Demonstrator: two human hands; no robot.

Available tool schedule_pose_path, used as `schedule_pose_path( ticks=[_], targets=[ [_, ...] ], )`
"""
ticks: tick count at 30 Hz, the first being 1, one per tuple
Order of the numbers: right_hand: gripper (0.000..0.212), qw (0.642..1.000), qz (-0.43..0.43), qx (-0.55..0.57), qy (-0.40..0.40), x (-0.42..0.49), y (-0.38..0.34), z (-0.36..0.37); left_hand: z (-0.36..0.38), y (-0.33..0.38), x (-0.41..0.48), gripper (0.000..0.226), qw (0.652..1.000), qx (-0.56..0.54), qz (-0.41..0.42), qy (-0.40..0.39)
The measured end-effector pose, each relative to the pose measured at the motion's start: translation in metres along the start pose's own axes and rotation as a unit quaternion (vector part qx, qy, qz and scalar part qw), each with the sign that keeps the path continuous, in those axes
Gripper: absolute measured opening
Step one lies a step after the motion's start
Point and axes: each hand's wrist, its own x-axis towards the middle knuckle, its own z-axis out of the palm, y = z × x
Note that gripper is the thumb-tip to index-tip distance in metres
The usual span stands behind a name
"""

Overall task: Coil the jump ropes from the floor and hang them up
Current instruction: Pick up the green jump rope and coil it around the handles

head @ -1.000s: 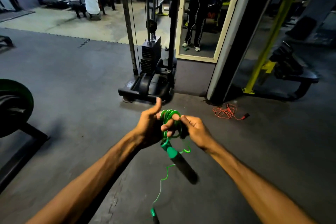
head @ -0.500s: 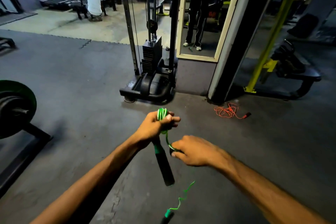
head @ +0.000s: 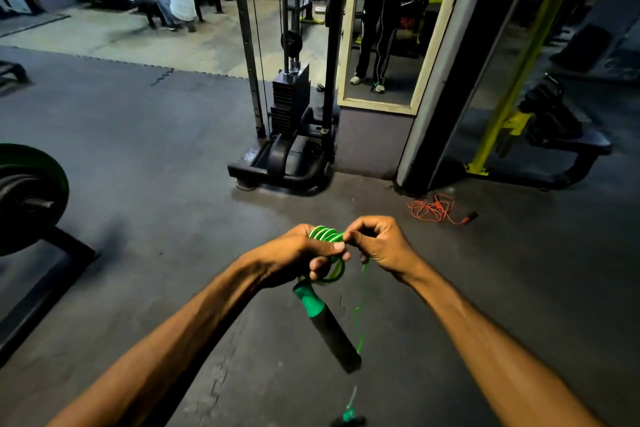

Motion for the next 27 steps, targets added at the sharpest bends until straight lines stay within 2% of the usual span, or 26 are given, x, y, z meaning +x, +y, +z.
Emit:
schedule_pose_path(
  ticks=[3,7,9,13,16,17,20,22,23,25,27],
  targets=[
    [0.007,0.999,-0.022,-0.022,-0.023,0.000,-0.008,-0.006,0.000,-0.006,-0.004,0.019,0.999,-0.032,-0.022,-0.013],
    [0.009,0.992,-0.078,-0.063,-0.075,0.001,-0.028,-0.010,-0.001,-0.010,-0.004,0.036,0.997,-0.062,-0.010,-0.035],
    [0.010,0.988,-0.091,-0.082,-0.091,0.004,-0.039,-0.009,0.002,-0.012,0.000,0.040,0.999,-0.051,0.012,0.001],
    [0.014,0.986,-0.071,-0.093,-0.121,0.008,-0.046,-0.009,0.005,-0.014,0.005,0.032,0.989,-0.100,0.062,0.085],
    [0.010,0.986,-0.052,-0.089,-0.131,0.006,-0.042,-0.009,-0.002,-0.011,0.003,0.029,0.990,-0.057,0.053,0.120],
    [0.010,0.987,-0.055,-0.090,-0.123,0.006,-0.040,-0.009,-0.004,-0.009,0.001,0.026,0.993,-0.024,0.037,0.114],
    [0.010,0.989,-0.082,-0.095,-0.076,0.011,-0.041,-0.009,-0.003,-0.002,0.000,0.037,0.994,0.074,-0.007,0.075],
    [0.008,0.991,-0.091,-0.080,-0.054,0.016,-0.041,-0.005,0.009,0.001,0.000,0.013,0.985,0.154,-0.014,0.074],
    [0.007,0.992,-0.093,-0.066,-0.046,0.018,-0.037,-0.003,0.015,0.003,0.001,0.017,0.982,0.173,-0.007,0.081],
    [0.010,0.996,-0.081,-0.030,-0.017,0.021,-0.025,-0.001,0.024,0.005,0.003,0.029,0.981,0.154,0.016,0.121],
    [0.019,0.998,-0.052,-0.009,0.024,0.024,-0.008,0.001,0.028,0.007,0.006,0.040,0.984,0.061,0.041,0.161]
  ],
)
